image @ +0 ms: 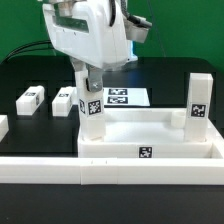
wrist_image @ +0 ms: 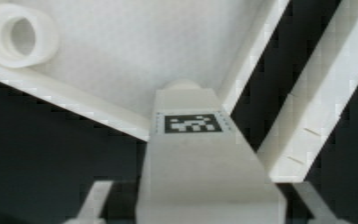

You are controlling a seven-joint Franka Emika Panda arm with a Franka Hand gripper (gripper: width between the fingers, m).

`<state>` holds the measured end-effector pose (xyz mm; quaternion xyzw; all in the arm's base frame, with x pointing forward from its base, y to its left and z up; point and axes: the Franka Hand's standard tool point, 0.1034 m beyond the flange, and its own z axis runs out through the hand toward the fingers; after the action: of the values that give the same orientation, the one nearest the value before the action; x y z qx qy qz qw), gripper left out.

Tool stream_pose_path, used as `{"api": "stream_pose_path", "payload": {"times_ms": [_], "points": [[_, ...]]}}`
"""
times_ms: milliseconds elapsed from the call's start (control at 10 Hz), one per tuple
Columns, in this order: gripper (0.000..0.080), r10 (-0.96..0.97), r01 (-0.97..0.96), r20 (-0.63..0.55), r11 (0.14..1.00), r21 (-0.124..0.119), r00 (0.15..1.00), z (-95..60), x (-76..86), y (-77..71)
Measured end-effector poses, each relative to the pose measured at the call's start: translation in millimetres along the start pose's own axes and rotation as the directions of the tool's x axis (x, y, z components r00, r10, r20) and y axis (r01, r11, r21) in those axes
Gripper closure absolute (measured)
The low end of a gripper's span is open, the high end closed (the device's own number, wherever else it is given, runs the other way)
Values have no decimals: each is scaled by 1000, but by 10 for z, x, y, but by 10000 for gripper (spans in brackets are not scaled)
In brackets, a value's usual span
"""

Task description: Assemble desk

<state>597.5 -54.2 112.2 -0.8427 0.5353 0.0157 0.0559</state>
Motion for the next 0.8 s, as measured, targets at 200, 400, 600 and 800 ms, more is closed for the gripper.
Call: {"api": "stream_pose_path", "payload": {"times_ms": [200, 400, 600, 800], "points": [[302, -56, 56, 0, 998, -1, 998, 3, -2, 0], [184, -203, 203, -2, 979, -2, 979, 18, 1, 3], [160, -366, 366, -1, 931, -4, 931, 22, -6, 0], [151, -552, 552, -1, 834, -12, 834, 23, -28, -14]]}}
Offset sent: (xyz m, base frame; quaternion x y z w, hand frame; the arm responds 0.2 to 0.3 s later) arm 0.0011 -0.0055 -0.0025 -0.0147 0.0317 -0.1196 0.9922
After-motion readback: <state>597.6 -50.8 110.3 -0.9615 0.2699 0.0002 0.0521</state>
